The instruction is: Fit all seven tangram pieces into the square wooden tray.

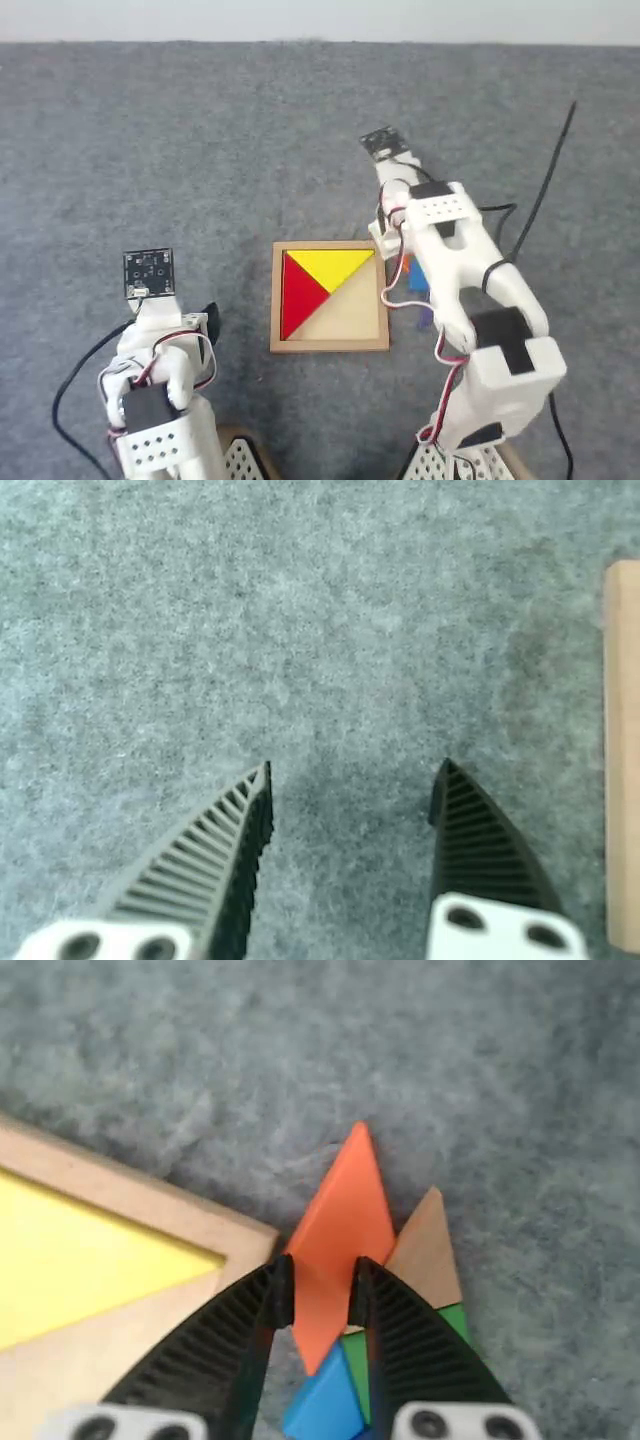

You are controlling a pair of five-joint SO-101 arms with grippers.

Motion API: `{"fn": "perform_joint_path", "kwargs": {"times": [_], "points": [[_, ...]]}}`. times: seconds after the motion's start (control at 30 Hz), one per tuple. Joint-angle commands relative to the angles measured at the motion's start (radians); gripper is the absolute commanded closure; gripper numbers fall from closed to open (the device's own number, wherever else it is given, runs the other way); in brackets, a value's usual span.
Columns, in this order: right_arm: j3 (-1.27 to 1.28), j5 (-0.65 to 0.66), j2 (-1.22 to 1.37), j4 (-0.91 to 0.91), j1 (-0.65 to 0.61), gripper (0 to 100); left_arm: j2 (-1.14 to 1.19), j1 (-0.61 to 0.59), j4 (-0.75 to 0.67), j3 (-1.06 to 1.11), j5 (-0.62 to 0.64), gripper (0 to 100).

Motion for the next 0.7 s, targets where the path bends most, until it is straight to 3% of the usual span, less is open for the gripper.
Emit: {"fn": "perform_joint_path", "kwargs": {"times": [0.0, 0.17, 0.37, 0.67], "points": [[-0.068, -0.017, 0.054, 0.056, 0.064, 85.5, -0.015, -0.005, 0.005, -0.008, 0.009, 76], [-0.084, -0.028, 0.065, 0.090, 0.094, 76.7, -0.015, -0.005, 0.005, -0.008, 0.009, 76], [-0.089, -0.040, 0.021, 0.085, 0.101, 76.8, -0.015, -0.005, 0.005, -0.008, 0.009, 76], [-0.066, -0.144, -0.108, 0.070, -0.067, 76.8, -0.015, -0.005, 0.005, -0.008, 0.009, 76]]}}
